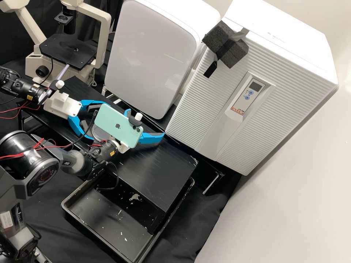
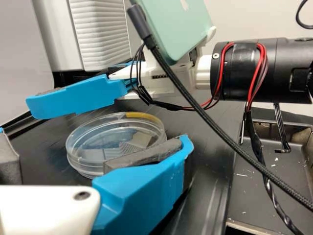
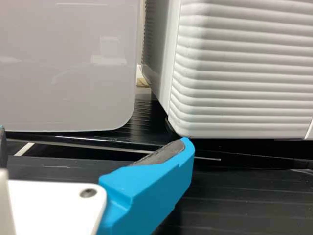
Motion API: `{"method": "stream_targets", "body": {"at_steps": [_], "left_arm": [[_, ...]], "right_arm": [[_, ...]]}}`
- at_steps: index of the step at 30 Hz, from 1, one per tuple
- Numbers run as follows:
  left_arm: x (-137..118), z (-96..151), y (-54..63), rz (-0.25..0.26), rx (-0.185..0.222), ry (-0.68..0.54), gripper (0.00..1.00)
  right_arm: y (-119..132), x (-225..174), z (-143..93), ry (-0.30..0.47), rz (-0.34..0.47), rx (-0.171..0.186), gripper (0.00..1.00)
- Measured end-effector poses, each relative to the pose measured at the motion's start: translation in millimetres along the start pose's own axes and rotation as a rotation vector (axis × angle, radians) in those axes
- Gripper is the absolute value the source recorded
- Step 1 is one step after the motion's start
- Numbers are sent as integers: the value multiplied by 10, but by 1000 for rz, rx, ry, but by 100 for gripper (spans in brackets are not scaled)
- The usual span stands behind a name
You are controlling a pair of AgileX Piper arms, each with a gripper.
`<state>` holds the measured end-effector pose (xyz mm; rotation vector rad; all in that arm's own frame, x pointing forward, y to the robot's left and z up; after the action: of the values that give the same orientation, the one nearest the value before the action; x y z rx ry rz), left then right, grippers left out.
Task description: Place the petri dish on the microscope
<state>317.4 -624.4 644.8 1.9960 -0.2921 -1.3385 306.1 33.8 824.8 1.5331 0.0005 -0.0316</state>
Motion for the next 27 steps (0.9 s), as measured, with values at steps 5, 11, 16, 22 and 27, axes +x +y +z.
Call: {"method": "stream_targets", "body": {"at_steps": [5, 11, 16, 22, 27], "left_arm": [[32, -2, -26, -5, -63, -4, 100], [81, 53, -86, -20, -131, -21, 100], [98, 83, -97, -23, -134, -31, 100], [99, 87, -97, -23, -134, -32, 100], [110, 109, -98, -23, -135, -36, 0]], "right_arm": [[0, 0, 0, 0, 0, 0, 100], [0, 0, 0, 0, 0, 0, 100], [0, 0, 0, 0, 0, 0, 100], [0, 0, 0, 0, 0, 0, 100], [0, 0, 0, 0, 0, 0, 100]]}}
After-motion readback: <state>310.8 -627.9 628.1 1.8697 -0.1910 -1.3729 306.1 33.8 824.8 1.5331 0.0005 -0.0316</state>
